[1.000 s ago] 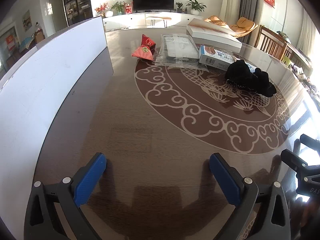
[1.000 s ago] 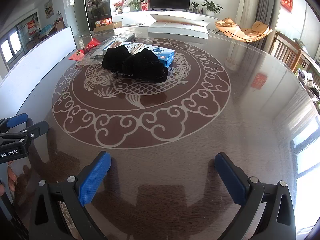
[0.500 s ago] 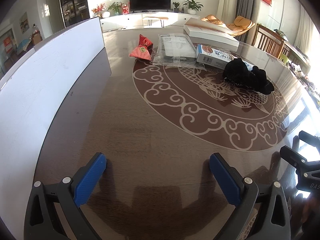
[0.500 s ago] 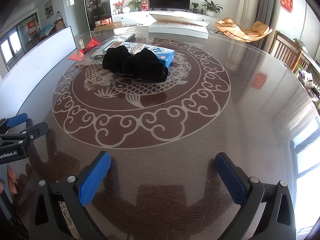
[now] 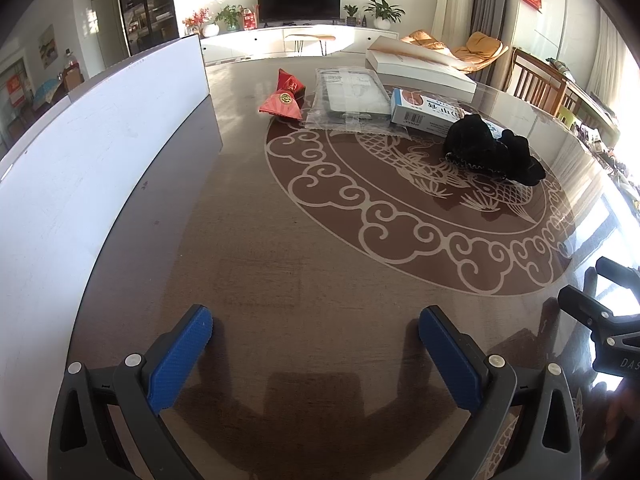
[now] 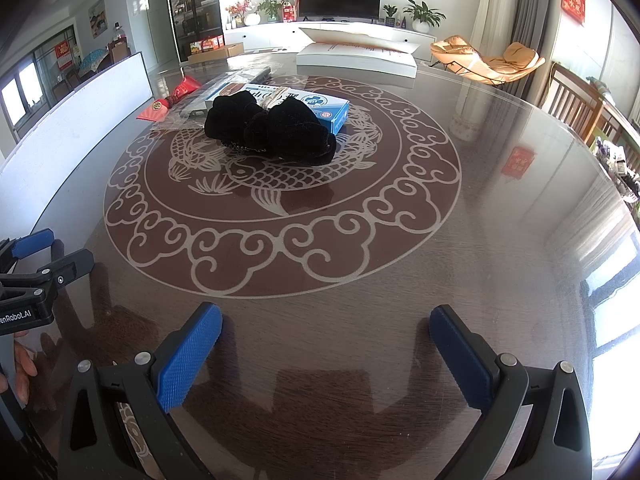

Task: Organize objects

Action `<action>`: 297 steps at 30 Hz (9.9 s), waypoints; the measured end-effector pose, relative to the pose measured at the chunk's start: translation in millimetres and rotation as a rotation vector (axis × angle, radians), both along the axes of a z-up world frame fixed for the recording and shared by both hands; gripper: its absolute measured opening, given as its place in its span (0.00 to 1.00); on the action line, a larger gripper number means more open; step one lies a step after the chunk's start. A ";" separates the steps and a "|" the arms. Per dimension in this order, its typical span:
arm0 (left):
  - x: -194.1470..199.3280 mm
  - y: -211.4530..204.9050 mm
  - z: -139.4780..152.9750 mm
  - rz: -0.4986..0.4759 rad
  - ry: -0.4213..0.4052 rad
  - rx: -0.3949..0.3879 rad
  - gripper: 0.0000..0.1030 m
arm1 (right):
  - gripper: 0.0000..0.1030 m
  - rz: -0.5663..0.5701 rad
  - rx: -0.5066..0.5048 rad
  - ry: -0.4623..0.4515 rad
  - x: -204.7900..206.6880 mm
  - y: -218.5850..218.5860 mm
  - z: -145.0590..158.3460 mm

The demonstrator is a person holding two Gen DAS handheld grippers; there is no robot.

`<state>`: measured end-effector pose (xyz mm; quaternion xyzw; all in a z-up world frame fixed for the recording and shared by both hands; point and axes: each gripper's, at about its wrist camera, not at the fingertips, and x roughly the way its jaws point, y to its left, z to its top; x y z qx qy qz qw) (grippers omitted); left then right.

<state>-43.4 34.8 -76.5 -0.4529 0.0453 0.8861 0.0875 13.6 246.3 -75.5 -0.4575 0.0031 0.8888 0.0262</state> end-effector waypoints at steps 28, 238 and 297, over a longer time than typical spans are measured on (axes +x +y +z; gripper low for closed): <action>1.0 -0.4 0.0 -0.002 -0.003 -0.001 1.00 | 1.00 0.000 0.000 0.000 0.0 0.0 0.0; 7.2 -265.5 148.8 0.214 0.153 0.194 0.33 | 0.41 0.551 -0.393 0.012 -88.3 -242.4 166.7; 23.1 1.5 -0.8 0.016 -0.030 -0.008 1.00 | 1.00 -0.012 -0.005 -0.001 -12.5 -20.0 -3.4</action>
